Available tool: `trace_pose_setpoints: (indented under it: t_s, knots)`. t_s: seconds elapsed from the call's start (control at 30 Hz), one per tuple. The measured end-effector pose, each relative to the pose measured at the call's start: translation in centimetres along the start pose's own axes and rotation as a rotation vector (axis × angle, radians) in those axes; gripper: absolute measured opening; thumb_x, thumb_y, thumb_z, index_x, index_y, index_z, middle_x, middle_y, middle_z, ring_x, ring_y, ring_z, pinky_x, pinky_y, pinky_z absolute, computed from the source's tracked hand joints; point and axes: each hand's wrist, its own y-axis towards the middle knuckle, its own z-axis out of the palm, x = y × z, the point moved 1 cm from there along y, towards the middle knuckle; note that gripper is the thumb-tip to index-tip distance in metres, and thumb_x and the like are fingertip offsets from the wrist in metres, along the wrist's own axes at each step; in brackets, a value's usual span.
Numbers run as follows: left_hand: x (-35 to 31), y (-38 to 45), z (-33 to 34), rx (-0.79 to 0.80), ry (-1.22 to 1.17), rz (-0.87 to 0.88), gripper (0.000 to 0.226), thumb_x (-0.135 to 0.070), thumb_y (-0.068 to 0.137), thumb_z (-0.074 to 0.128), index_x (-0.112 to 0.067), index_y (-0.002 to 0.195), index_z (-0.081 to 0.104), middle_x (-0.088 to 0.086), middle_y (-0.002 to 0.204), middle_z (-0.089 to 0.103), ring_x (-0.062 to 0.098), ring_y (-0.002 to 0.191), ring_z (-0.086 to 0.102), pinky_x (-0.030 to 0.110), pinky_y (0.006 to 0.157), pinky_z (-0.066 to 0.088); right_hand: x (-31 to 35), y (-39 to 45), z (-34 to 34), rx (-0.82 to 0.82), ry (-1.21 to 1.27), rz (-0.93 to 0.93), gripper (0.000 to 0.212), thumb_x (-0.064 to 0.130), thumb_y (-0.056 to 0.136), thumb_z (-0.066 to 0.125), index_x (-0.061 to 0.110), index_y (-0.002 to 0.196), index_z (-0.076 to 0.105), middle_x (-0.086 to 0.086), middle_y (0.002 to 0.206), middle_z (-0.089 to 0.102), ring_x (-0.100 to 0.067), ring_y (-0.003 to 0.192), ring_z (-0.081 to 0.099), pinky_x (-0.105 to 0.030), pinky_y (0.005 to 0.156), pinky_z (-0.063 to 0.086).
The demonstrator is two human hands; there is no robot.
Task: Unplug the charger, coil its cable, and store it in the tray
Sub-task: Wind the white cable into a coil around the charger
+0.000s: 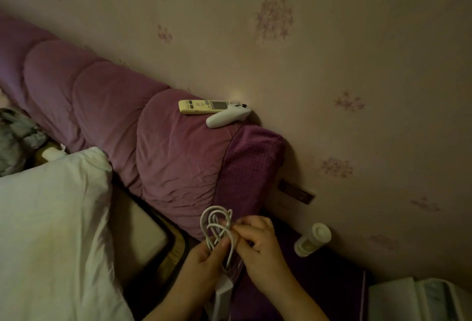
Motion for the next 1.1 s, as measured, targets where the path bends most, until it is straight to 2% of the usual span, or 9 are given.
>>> trace_pose_setpoints:
  t_s: [0.1,0.17,0.23,0.37,0.43,0.6,0.73,0.87,1.1]
  knots:
    - [-0.5,0.0,-0.3,0.021,-0.030,-0.046,0.041,-0.001,0.091,0.042,-0.008,0.061,0.070,0.000,0.048,0.070,0.001,0.047,0.063,0.010,0.044,0.048,0.6,0.1,0.2,0.094,0.291,0.140,0.024,0.018,0.092,0.058,0.037,0.104,0.067,0.013,0.137,0.043,0.000,0.129,0.039,-0.001,0.097,0.036]
    - [-0.9,0.3,-0.3,0.018,-0.069,-0.064,0.037,-0.007,0.088,0.047,-0.011,0.065,0.075,0.000,0.057,0.074,0.004,0.054,0.068,0.012,0.046,0.051,0.9,-0.3,0.7,0.186,0.506,0.187,0.031,0.030,0.093,0.051,0.045,0.120,0.051,0.015,0.147,0.038,0.005,0.134,0.037,-0.011,0.110,0.032]
    - [-1.1,0.6,-0.4,0.008,-0.097,-0.065,0.032,-0.012,0.088,0.046,-0.014,0.074,0.074,0.000,0.066,0.077,0.007,0.062,0.071,0.013,0.050,0.054,1.0,-0.9,1.3,0.260,0.581,0.170,0.043,0.042,0.091,0.042,0.053,0.130,0.030,0.028,0.146,0.031,0.018,0.132,0.029,-0.003,0.109,0.026]
    - [-1.7,0.4,-0.6,0.026,-0.125,-0.056,0.027,-0.022,0.080,0.051,-0.013,0.074,0.075,0.004,0.069,0.077,0.011,0.064,0.071,0.021,0.055,0.056,0.2,-1.5,1.1,0.253,0.575,0.074,0.055,0.011,0.098,0.046,0.041,0.138,0.027,0.029,0.136,0.050,0.008,0.124,0.048,-0.007,0.099,0.040]
    - [-2.4,0.3,-0.9,-0.010,-0.115,-0.022,0.035,-0.022,0.083,0.050,-0.009,0.059,0.072,0.003,0.053,0.072,0.009,0.048,0.066,0.016,0.045,0.052,-0.5,-1.8,0.3,0.222,0.552,0.100,0.060,0.003,0.093,0.053,0.036,0.138,0.032,0.019,0.119,0.066,-0.009,0.095,0.065,-0.016,0.083,0.050]
    - [-3.7,0.7,-2.8,-0.249,0.014,0.130,0.035,-0.019,0.094,0.044,-0.011,0.062,0.054,0.001,0.045,0.057,0.010,0.042,0.051,0.016,0.039,0.042,-2.1,-2.7,-1.7,0.449,0.276,0.323,0.012,0.018,0.094,0.054,0.024,0.089,0.064,0.001,0.064,0.065,-0.003,0.037,0.049,-0.016,0.040,0.038]
    - [-3.0,1.6,-4.7,-0.376,0.619,0.256,0.020,-0.018,0.092,0.051,-0.010,0.076,0.061,0.012,0.065,0.064,0.027,0.064,0.059,0.038,0.066,0.049,-1.8,-2.8,-3.3,0.432,0.014,0.108,0.011,0.030,0.085,0.061,0.024,0.087,0.069,0.010,0.066,0.062,0.001,0.055,0.056,-0.020,0.055,0.047]
    - [-1.3,1.0,-3.7,-0.144,1.076,0.115,0.022,-0.036,0.090,0.050,-0.017,0.090,0.062,0.010,0.083,0.072,0.028,0.082,0.067,0.040,0.076,0.054,-0.5,-1.4,-4.9,0.147,-0.116,-0.171,0.017,0.037,0.080,0.063,0.025,0.086,0.072,0.023,0.070,0.055,0.003,0.070,0.059,-0.023,0.066,0.049]
    - [-1.7,-0.7,-1.8,0.404,0.640,0.093,0.039,-0.056,0.081,0.051,-0.031,0.105,0.066,-0.015,0.106,0.073,-0.009,0.101,0.059,0.010,0.087,0.045,0.0,0.2,-5.6,-0.099,-0.010,-0.190,0.005,0.021,0.070,0.079,0.020,0.072,0.075,0.010,0.068,0.064,-0.005,0.063,0.061,-0.018,0.056,0.047]
